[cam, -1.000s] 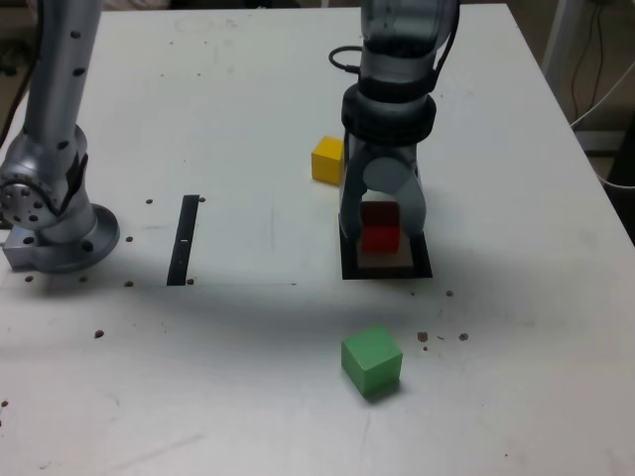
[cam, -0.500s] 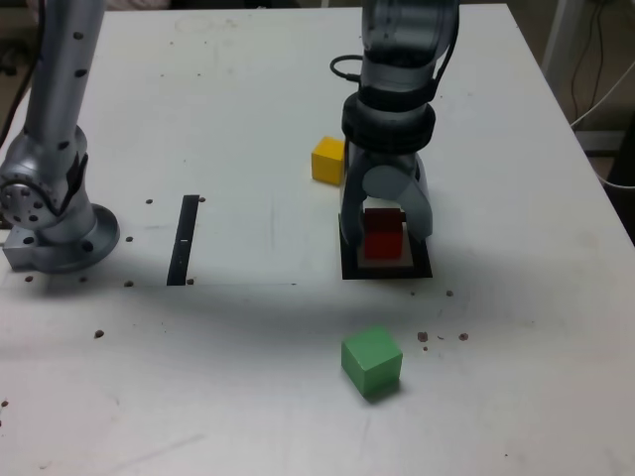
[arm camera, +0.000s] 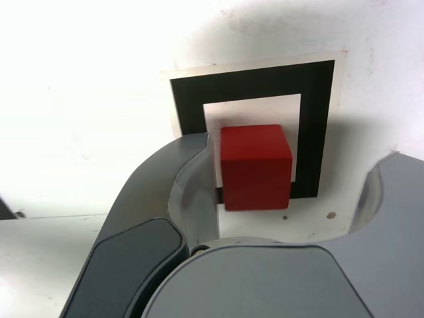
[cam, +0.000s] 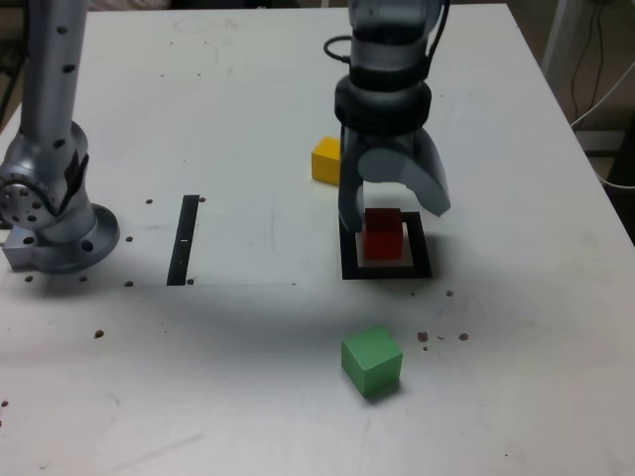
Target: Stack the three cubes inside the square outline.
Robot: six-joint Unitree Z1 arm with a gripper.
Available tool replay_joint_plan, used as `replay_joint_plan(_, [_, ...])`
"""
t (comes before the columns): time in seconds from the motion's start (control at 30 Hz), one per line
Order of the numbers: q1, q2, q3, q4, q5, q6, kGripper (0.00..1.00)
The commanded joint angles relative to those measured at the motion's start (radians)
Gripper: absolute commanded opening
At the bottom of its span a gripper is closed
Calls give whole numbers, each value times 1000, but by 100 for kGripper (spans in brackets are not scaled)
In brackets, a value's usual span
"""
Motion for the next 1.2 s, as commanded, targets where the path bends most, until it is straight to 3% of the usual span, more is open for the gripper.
replay_joint_plan(0.0, [-2,-31,-8,22,10,18,99])
replay_joint_plan(0.4, [58,-135,-52,173,57,127,99])
replay_joint_plan(0.67, [181,-171,-14,186,71,244,99])
replay_joint_plan(0.87, [265,-174,13,188,133,359,99])
replay_joint_plan(1.17, [289,-104,31,171,209,503,100])
